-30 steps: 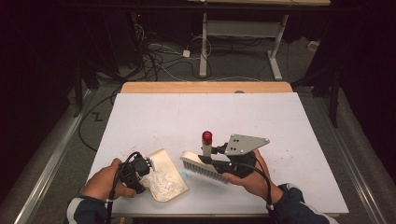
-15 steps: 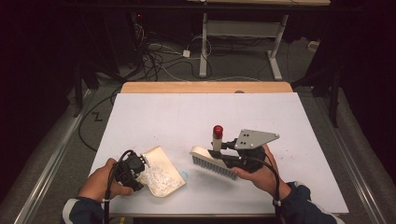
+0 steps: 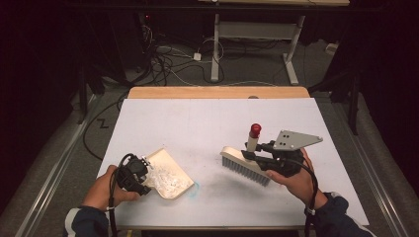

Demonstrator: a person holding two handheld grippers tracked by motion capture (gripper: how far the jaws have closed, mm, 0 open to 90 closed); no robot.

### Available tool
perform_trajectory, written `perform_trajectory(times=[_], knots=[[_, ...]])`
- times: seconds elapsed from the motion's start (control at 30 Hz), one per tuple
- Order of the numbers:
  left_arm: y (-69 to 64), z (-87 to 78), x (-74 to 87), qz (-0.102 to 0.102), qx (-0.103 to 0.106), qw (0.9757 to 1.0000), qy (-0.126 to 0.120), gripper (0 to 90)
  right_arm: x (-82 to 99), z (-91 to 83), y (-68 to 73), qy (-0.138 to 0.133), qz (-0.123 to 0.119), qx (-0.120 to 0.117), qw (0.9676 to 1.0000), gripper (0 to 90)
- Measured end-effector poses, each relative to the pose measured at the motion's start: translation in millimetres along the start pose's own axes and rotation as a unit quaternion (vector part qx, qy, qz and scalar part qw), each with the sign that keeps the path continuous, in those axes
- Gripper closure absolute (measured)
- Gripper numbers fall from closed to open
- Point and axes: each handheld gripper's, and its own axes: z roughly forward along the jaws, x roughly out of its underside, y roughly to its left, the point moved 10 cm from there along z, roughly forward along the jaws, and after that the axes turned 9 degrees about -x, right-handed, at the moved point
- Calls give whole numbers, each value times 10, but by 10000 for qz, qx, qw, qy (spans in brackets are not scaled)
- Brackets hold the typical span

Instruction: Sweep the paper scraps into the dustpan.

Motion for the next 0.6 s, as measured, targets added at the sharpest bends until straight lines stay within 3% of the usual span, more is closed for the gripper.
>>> perform_trajectory(times=[0.33, 0.6], knots=[[48, 62, -18, -408, 51, 9987, -289, 623, 155, -292, -93, 133, 101, 101, 9998, 710], [95, 94, -11, -813, 34, 9954, -515, 624, 198, -525, -126, 107, 177, 38, 9998, 710]])
